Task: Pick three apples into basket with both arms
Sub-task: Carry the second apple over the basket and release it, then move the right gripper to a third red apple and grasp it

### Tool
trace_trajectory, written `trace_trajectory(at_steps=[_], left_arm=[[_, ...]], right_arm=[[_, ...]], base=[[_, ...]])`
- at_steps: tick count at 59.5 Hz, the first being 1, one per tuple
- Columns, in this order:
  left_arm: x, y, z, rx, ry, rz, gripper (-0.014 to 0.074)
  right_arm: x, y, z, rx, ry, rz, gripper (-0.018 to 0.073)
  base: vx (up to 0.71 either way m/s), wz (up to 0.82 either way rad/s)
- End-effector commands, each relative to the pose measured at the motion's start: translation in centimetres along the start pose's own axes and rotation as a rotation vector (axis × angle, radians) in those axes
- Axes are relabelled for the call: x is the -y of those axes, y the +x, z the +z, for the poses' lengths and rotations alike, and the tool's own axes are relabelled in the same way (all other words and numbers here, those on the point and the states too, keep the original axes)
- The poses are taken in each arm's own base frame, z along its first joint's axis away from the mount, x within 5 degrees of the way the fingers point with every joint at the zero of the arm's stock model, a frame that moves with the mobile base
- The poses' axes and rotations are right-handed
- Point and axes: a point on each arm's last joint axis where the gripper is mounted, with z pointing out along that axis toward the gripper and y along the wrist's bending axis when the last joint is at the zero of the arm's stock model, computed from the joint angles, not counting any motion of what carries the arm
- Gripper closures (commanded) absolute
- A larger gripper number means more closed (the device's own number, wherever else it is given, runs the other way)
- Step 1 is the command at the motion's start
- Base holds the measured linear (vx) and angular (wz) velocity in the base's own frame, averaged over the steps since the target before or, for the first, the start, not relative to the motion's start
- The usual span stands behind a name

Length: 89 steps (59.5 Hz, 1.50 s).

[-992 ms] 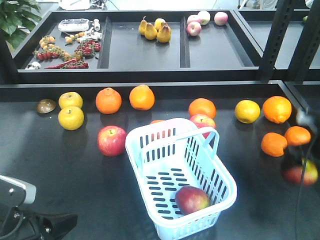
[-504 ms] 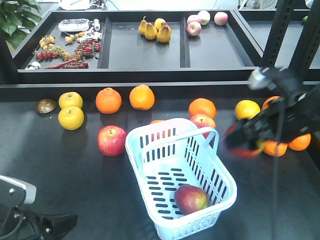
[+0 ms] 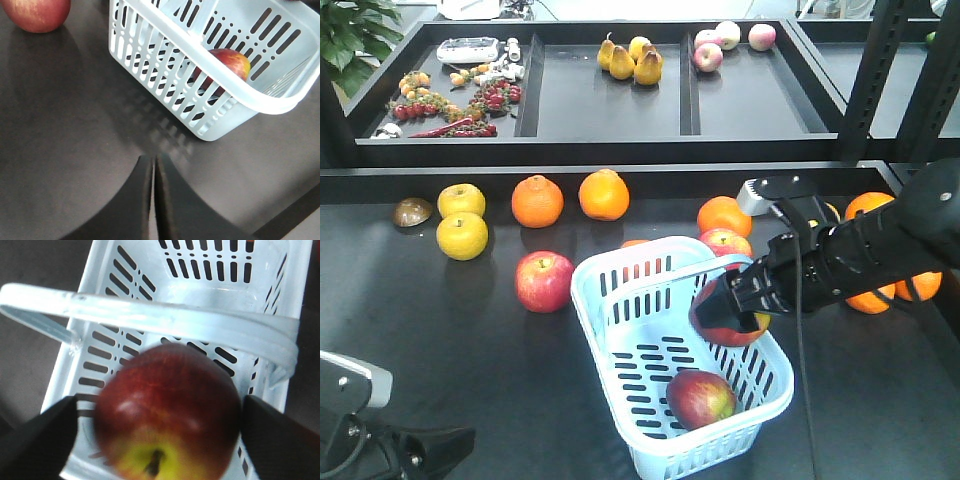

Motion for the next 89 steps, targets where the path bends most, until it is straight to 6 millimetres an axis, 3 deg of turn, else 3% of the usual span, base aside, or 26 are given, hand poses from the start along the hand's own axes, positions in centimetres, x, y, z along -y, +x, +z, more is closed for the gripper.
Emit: trace_trajectory(at_steps=[1, 14, 23, 28, 39, 40, 48, 61, 70, 81, 85, 89], left_arm=[[0.1, -0.8, -0.2, 0.047, -0.006, -0.015, 0.0603], [0.1, -0.8, -0.2, 0.047, -0.006, -0.015, 0.0603], [0.1, -0.8, -0.2, 0.045, -0.005, -0.015, 0.0603], [0.1, -0.8, -0.2, 0.045, -0.005, -0.015, 0.0603], [0.1, -0.8, -0.2, 0.045, -0.005, -0.016, 0.0603], [0.1, -0.8, -0.2, 0.045, -0.005, -0.016, 0.0603], [0.1, -0.8, -0.2, 0.044, -0.003, -0.016, 0.0603], [0.2, -0.7, -0.2, 0.040, 0.000, -0.024, 0.0603], [0.2, -0.8, -0.2, 0.045, 0.001, -0.063, 0.0603], [0.1, -0.8, -0.2, 0.049, -0.002, -0.067, 0.0603], [0.1, -0.8, -0.2, 0.049, -0.002, -0.067, 0.0603], [0.1, -0.8, -0.2, 0.049, -0.002, -0.067, 0.0603]], right_arm=[[-0.6, -1.4, -1.4, 0.105, 0.002, 0.010, -0.0170], [-0.7, -1.3, -1.6, 0.085, -0.015, 0.002, -0.0132], [-1.2, -0.8, -2.5, 0.012, -0.027, -0.011, -0.0003], [-1.2, -0.1, -3.8, -0.037, 0.053, -0.042, 0.0136], [0.1, 1.9, -7.3, -0.115, 0.370, -0.023, 0.0572], [0.3, 2.1, -7.5, -0.117, 0.397, -0.010, 0.0576], [2.9, 5.2, -9.4, -0.145, 0.577, 0.153, 0.0569], [8.5, 11.5, -11.8, -0.148, 0.677, 0.532, 0.0502], [11.2, 13.6, -13.1, -0.121, 0.683, 0.684, 0.0303], [12.8, 14.8, -13.0, -0.191, 0.703, 0.721, -0.0077], [13.4, 15.1, -12.7, -0.219, 0.722, 0.726, -0.0163], [14.1, 15.5, -12.2, -0.252, 0.743, 0.742, -0.0169]], base=[[0.00, 0.00], [0.00, 0.00], [0.00, 0.00], [0.00, 0.00], [0.00, 0.00], [0.00, 0.00], [0.00, 0.00], [0.00, 0.00], [0.00, 0.00], [0.00, 0.00], [0.00, 0.00], [0.00, 0.00]])
